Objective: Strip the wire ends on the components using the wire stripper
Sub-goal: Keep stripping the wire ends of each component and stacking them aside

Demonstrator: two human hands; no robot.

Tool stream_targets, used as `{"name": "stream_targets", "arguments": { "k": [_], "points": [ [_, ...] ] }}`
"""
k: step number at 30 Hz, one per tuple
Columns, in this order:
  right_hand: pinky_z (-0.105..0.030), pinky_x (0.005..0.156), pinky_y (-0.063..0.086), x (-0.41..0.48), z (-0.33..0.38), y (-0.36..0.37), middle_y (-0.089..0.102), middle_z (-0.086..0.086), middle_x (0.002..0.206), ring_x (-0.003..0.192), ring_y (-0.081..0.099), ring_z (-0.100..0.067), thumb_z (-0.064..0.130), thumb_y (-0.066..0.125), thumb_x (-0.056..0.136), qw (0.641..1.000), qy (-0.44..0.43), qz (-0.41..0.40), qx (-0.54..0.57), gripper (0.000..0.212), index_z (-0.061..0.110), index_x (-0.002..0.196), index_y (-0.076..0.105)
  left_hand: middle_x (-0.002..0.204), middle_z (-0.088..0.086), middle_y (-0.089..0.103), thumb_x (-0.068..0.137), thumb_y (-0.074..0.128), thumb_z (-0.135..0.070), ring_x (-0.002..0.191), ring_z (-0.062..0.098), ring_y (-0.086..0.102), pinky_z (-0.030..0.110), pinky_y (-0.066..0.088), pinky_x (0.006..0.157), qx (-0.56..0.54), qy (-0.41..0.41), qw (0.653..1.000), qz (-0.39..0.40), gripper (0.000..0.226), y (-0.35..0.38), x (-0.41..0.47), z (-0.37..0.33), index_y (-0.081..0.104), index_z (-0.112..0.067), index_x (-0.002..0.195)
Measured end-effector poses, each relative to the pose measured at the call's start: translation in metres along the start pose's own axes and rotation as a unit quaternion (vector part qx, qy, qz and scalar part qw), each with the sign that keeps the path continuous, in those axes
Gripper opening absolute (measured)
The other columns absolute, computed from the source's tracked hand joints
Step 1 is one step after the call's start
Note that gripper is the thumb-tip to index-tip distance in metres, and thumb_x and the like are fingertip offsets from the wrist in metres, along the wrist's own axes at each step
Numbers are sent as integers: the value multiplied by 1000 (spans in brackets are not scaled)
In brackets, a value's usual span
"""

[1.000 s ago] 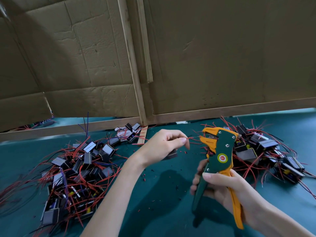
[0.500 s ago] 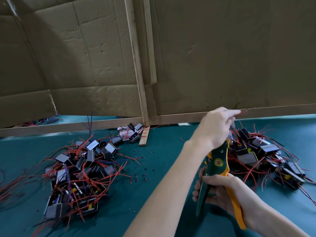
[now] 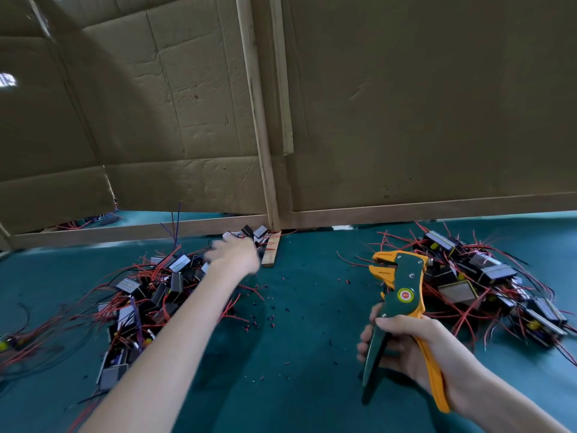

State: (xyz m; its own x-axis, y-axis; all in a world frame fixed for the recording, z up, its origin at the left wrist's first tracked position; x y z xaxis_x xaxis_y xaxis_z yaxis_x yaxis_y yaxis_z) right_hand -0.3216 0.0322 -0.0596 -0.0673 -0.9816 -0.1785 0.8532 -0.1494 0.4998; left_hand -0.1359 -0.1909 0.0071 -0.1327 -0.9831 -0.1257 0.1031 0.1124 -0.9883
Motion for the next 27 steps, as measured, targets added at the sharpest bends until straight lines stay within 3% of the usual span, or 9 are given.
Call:
{"name": "stream_targets", "arguments": {
  "k": [2,5,12,16,19,21,23,25,27],
  "points": [
    [-47,61,59,0,0,-1,62,-27,77,66,66,-40,4,66,62,1000,-1,-12,1,30,-2,91,60,145,18,28,92,49,-16,127,38,38,48,39,97,55,-63,996,37,52,15,4,24,35,-14,142],
    [-48,62,59,0,0,-1,62,-27,78,67,66,-41,6,68,59,1000,2,-14,0,35,-2,92,60,146,16,23,93,48,-10,113,34,51,39,44,89,61,-52,996,28,52,29,12,39,35,-14,143],
    [-46,62,59,0,2,-2,62,-27,78,67,66,-40,5,68,60,1000,-1,-24,-1,35,-2,93,59,113,17,56,90,51,1,97,30,61,33,47,70,23,-1,998,-64,23,21,12,40,59,-2,112],
    [-46,64,59,1,2,-3,63,-27,79,68,67,-40,6,65,65,1000,-8,-30,2,28,-2,91,60,112,19,56,91,55,-12,92,33,60,35,46,68,-80,6,987,-141,18,-16,0,38,60,-4,106],
    [-46,65,60,2,2,-4,63,-26,80,70,67,-39,7,66,65,999,-11,-34,3,27,0,90,61,110,7,59,88,62,-21,82,17,59,28,43,65,-222,80,952,-194,12,-39,-17,28,64,-17,98],
    [-47,66,59,3,1,-4,63,-26,80,70,67,-39,7,67,64,999,-11,-34,8,28,0,91,62,97,-2,67,82,70,-22,75,6,59,25,45,62,-352,169,911,-133,12,-36,-32,11,67,-23,93],
    [-46,65,59,3,1,-5,63,-26,79,70,67,-39,7,67,64,999,-15,-35,10,28,1,90,62,96,3,69,80,73,-15,80,14,63,37,53,79,-460,226,859,-16,22,-18,-43,-10,69,-19,101],
    [-46,64,59,3,0,-6,63,-26,79,70,67,-40,7,67,64,999,-16,-36,12,28,1,90,63,109,5,62,82,72,-11,93,18,60,38,47,96,-412,264,871,37,30,6,-44,-27,66,-15,112],
    [-47,63,59,3,0,-6,63,-26,78,69,67,-40,7,67,61,999,-14,-35,15,30,0,90,63,119,0,50,83,71,-14,97,14,54,30,43,95,-285,298,909,54,38,26,-37,-36,61,-17,120]
  ]
}}
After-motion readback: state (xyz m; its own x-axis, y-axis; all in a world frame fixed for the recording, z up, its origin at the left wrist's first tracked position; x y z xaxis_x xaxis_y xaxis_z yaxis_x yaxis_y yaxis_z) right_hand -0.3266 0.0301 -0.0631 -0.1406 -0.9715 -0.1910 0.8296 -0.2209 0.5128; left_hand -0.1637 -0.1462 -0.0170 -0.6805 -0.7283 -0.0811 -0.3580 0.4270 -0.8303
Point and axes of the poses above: each hand's wrist, its own x-axis towards the middle knuckle, its own y-axis out of the palm, z = x × y, the point moved 1 cm from there along x, towards the middle knuckle
